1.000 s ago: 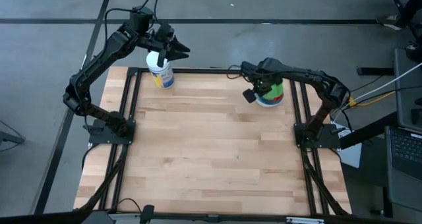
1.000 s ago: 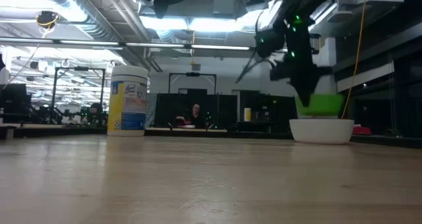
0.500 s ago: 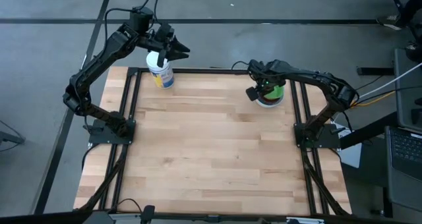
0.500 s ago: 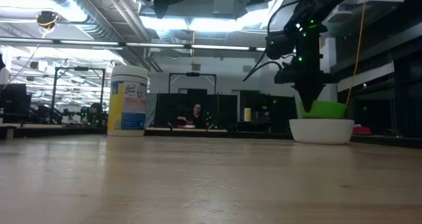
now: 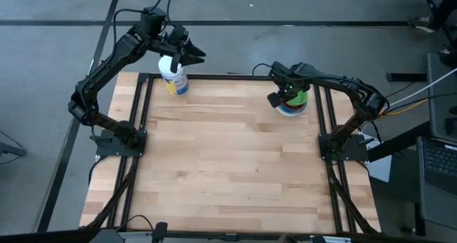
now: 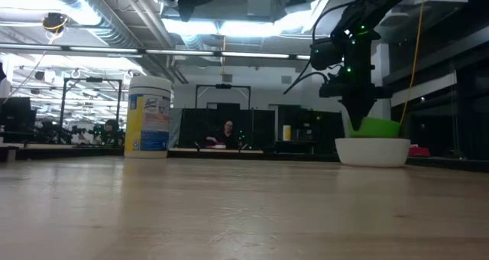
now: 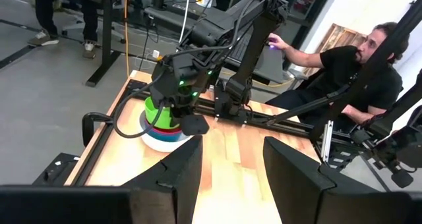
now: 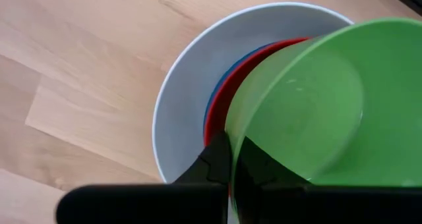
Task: Nest bowls inside each other
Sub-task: Stack the green bowl on the red bowl, then return to Home Position
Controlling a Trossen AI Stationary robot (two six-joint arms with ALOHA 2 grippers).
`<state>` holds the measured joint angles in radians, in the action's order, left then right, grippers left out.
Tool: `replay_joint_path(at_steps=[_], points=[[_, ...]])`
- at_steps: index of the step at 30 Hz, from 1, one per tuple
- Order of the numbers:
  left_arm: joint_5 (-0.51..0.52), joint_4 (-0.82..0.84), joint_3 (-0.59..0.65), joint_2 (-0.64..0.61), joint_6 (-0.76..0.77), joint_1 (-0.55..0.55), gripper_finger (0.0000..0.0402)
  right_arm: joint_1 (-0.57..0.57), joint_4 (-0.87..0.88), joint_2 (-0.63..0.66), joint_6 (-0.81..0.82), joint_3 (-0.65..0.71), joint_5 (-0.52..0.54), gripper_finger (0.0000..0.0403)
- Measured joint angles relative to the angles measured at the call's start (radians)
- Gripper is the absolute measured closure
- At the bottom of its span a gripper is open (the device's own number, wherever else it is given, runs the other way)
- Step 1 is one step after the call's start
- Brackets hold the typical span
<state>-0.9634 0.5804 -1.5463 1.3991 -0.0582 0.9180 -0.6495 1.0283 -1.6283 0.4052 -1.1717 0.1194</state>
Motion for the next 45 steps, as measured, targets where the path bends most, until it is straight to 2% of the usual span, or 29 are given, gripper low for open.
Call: replay_joint_path(at_steps=[9, 23, 29, 32, 35, 38, 42, 45], points=[[0.0, 0.0, 0.0, 0.0, -0.008, 0.0, 0.0245, -0.004, -0.007, 0.0, -0.029, 0.0, -0.007, 0.0394], [0.001, 0.0, 0.0, 0.0, -0.016, 0.0, 0.0245, -0.004, -0.024, 0.0, -0.077, 0.0, -0.03, 0.0239], [0.001, 0.0, 0.0, 0.0, -0.016, 0.0, 0.0245, -0.004, -0.025, 0.0, -0.072, 0.0, -0.028, 0.0218], [0.001, -0.001, 0.0, 0.0, -0.02, 0.0, 0.0245, 0.002, -0.044, 0.019, -0.047, 0.0, -0.082, 0.0222], [0.002, -0.009, 0.0, 0.0, -0.039, 0.0, 0.0245, 0.025, -0.175, 0.067, -0.019, 0.0, -0.175, 0.0233], [0.004, -0.059, 0.0, 0.0, -0.042, 0.0, 0.0245, 0.061, -0.446, 0.149, -0.001, 0.0, -0.24, 0.0245], [-0.002, -0.198, 0.0, 0.0, 0.051, -0.016, 0.0245, 0.089, -0.82, 0.249, 0.054, 0.0, -0.31, 0.0259], [0.001, -0.308, 0.0, 0.0, 0.134, -0.047, 0.0245, 0.109, -1.027, 0.296, 0.088, 0.0, -0.387, 0.0267]])
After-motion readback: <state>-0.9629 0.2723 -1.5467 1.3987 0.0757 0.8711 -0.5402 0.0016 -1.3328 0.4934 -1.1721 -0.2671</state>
